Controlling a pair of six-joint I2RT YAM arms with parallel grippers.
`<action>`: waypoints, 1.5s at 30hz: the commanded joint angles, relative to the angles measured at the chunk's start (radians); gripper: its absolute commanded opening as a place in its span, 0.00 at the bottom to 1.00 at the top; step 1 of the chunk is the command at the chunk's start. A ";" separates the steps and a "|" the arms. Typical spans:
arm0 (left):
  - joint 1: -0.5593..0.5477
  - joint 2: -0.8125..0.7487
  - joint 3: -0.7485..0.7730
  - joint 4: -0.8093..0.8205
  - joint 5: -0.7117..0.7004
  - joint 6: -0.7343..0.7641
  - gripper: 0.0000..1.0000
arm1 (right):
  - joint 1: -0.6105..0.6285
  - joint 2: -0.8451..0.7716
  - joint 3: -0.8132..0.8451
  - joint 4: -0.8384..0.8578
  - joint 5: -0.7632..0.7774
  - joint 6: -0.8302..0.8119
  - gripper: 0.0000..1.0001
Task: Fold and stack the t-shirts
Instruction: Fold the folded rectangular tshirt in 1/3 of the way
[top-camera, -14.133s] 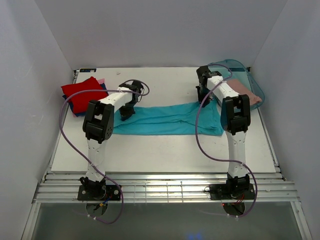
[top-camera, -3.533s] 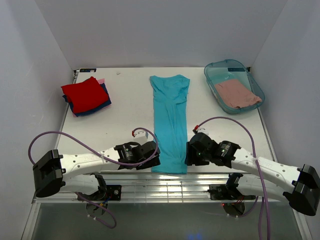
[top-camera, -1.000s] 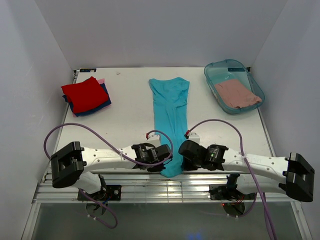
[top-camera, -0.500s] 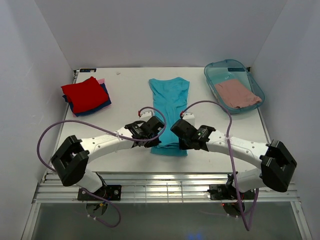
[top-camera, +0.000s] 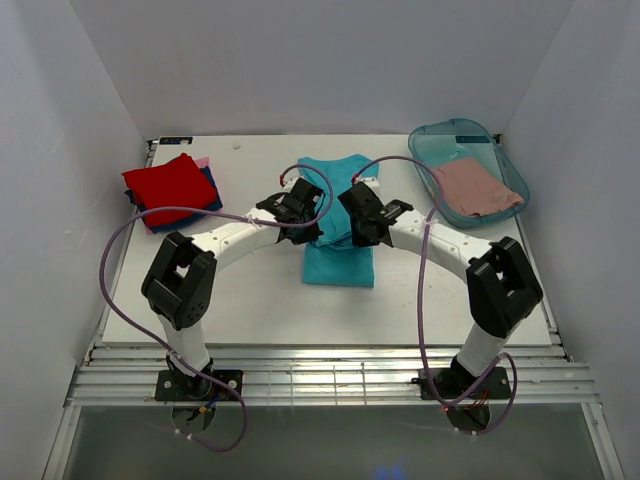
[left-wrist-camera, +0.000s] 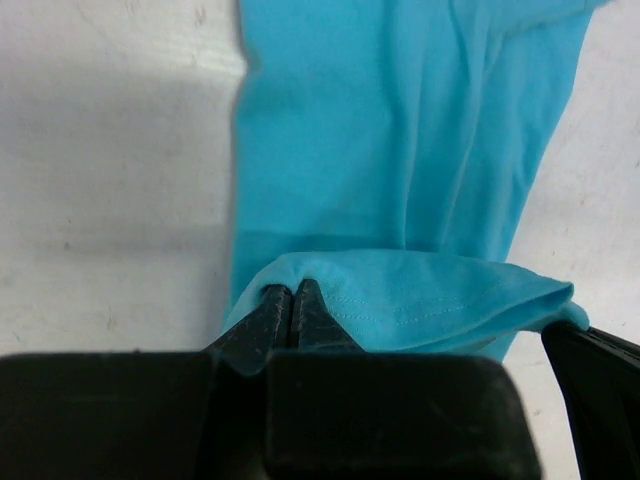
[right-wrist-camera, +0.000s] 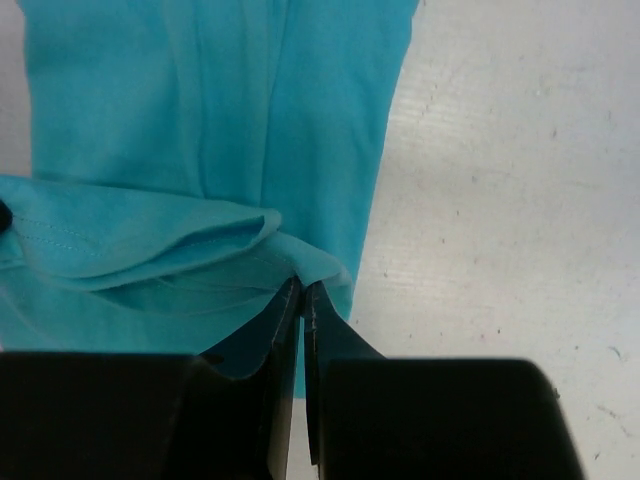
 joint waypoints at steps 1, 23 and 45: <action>0.075 0.019 0.074 0.026 0.060 0.063 0.00 | -0.055 0.061 0.114 0.030 -0.021 -0.084 0.08; 0.183 0.282 0.321 0.081 0.208 0.184 0.00 | -0.178 0.288 0.341 0.016 -0.081 -0.181 0.08; 0.120 0.022 0.251 0.015 -0.004 0.087 0.00 | -0.183 0.128 0.376 0.016 -0.204 -0.222 0.08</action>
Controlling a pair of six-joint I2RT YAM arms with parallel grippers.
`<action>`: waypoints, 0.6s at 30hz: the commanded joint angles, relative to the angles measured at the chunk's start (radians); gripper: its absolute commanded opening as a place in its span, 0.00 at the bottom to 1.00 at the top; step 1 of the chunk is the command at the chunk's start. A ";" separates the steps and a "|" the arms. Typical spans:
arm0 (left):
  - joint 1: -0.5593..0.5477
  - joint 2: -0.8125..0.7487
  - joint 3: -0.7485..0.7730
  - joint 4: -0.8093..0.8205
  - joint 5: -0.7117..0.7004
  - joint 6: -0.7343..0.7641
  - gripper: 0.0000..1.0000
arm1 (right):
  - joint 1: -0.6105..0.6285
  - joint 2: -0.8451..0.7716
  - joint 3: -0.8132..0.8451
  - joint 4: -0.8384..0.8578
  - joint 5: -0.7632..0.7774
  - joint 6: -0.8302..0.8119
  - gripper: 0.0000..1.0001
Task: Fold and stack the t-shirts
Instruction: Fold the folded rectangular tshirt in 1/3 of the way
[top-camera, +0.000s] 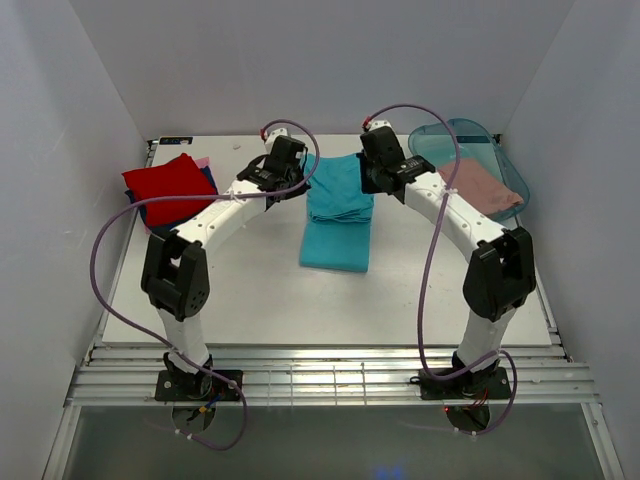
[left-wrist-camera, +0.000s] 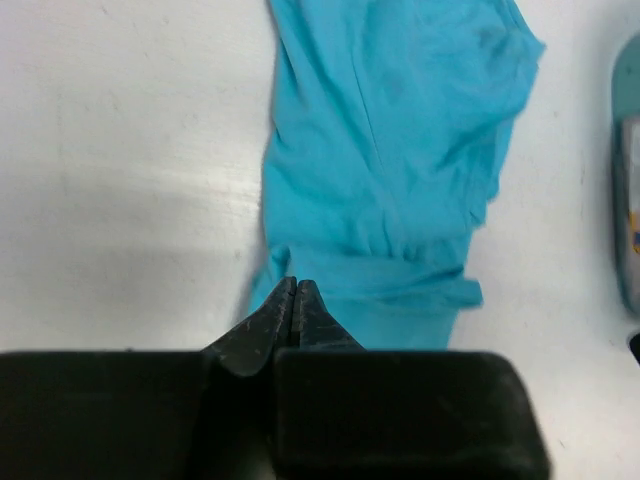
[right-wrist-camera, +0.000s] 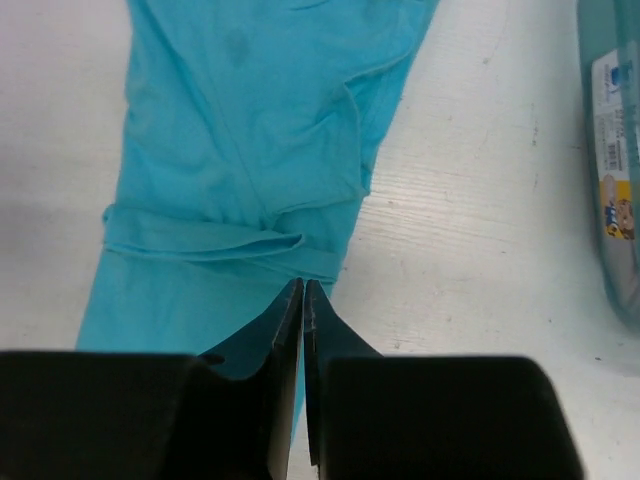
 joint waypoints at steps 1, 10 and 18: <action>-0.070 -0.084 -0.123 0.043 0.084 -0.074 0.00 | 0.003 -0.036 -0.096 0.033 -0.166 0.027 0.08; -0.130 -0.037 -0.287 0.125 0.193 -0.189 0.00 | 0.005 0.075 -0.117 0.039 -0.420 0.084 0.08; -0.170 0.017 -0.339 0.196 0.201 -0.206 0.00 | 0.009 0.133 -0.123 0.053 -0.469 0.112 0.08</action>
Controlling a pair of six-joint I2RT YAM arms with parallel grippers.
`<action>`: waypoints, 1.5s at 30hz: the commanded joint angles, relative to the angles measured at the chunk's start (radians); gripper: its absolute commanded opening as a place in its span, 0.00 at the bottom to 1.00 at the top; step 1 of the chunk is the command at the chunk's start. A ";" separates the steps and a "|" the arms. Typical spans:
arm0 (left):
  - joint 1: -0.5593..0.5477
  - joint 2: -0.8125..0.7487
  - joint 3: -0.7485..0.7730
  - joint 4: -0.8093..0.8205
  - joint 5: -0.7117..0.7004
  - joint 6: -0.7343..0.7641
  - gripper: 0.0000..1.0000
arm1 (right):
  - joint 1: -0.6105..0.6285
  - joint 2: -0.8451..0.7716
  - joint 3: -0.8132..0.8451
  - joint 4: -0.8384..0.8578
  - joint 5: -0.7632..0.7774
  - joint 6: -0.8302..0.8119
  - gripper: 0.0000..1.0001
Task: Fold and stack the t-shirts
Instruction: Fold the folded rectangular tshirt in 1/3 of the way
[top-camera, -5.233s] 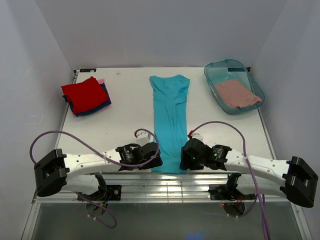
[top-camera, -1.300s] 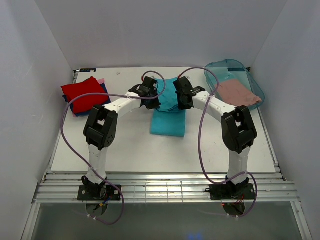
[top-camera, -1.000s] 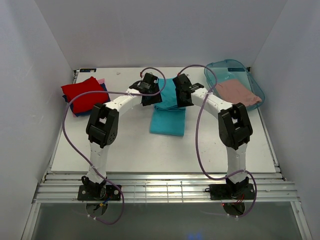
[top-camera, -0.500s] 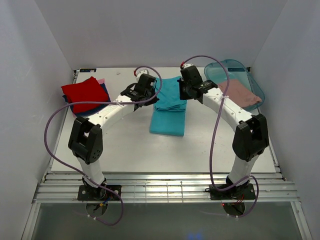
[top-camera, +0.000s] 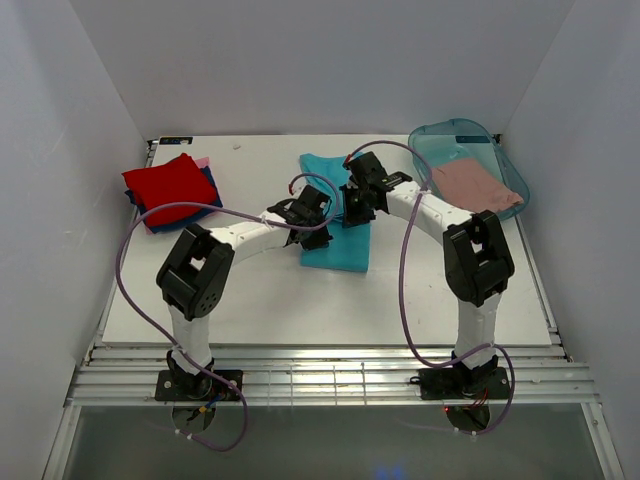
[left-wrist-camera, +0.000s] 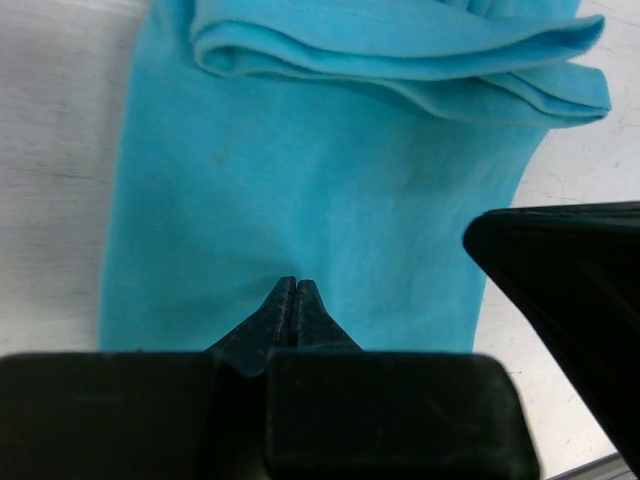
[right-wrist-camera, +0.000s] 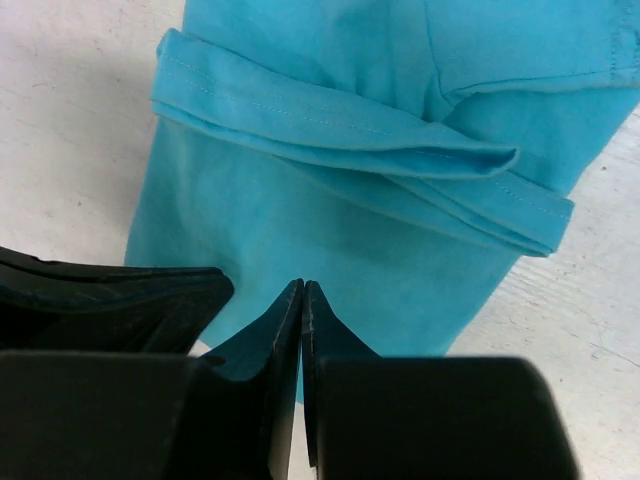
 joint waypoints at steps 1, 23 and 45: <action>-0.027 0.003 -0.014 0.064 0.017 -0.025 0.00 | 0.005 0.018 0.003 0.025 -0.049 0.024 0.08; -0.150 -0.030 -0.231 0.078 0.000 -0.061 0.00 | 0.003 0.224 0.203 -0.018 -0.006 -0.011 0.08; -0.334 -0.328 -0.278 -0.097 -0.193 -0.018 0.00 | 0.031 -0.251 -0.037 -0.084 0.224 -0.015 0.19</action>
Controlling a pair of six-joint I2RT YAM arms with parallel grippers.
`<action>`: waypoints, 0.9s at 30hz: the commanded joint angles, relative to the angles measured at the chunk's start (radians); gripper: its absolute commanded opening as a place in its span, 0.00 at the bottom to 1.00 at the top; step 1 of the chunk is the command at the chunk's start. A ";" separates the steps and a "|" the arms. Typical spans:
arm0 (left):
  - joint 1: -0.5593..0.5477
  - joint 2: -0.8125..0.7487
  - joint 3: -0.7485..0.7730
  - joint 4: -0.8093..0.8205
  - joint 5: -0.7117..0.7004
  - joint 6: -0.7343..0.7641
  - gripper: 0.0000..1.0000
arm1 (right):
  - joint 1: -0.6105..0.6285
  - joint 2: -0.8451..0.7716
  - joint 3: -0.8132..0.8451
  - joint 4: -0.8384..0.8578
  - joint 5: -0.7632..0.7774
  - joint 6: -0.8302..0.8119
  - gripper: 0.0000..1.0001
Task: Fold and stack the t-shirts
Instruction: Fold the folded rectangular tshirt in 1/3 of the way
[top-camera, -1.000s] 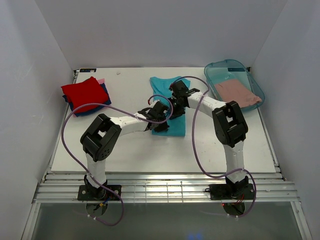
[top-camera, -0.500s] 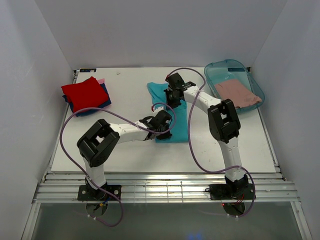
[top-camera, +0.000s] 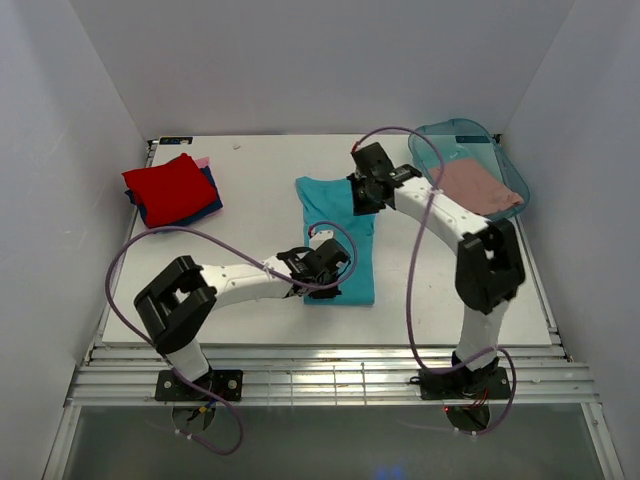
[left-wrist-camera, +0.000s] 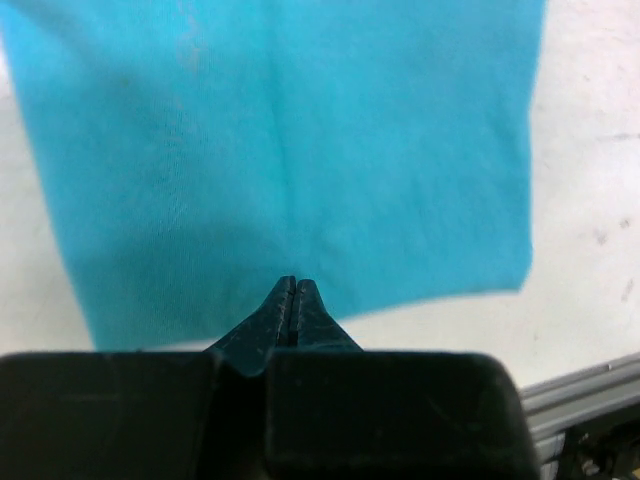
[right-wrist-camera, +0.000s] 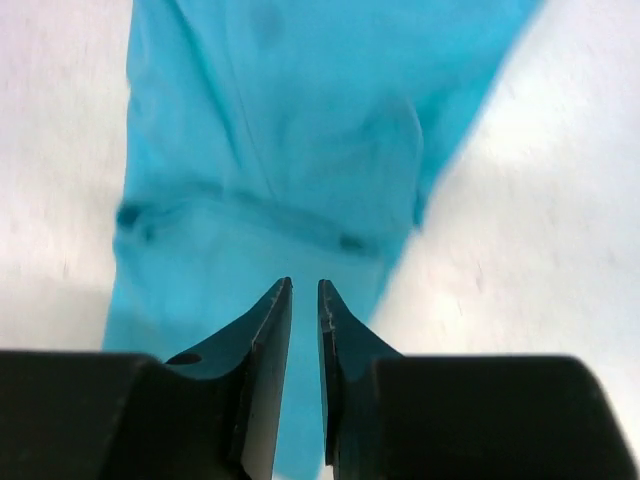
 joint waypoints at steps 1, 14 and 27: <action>-0.054 -0.145 0.026 -0.126 -0.089 0.002 0.00 | 0.036 -0.293 -0.208 0.014 0.045 0.058 0.24; -0.063 -0.484 -0.239 -0.126 -0.071 -0.191 0.84 | 0.173 -0.775 -0.940 0.171 -0.067 0.347 0.65; 0.021 -0.578 -0.439 0.168 -0.002 -0.105 0.83 | 0.181 -0.781 -0.999 0.304 -0.076 0.378 0.64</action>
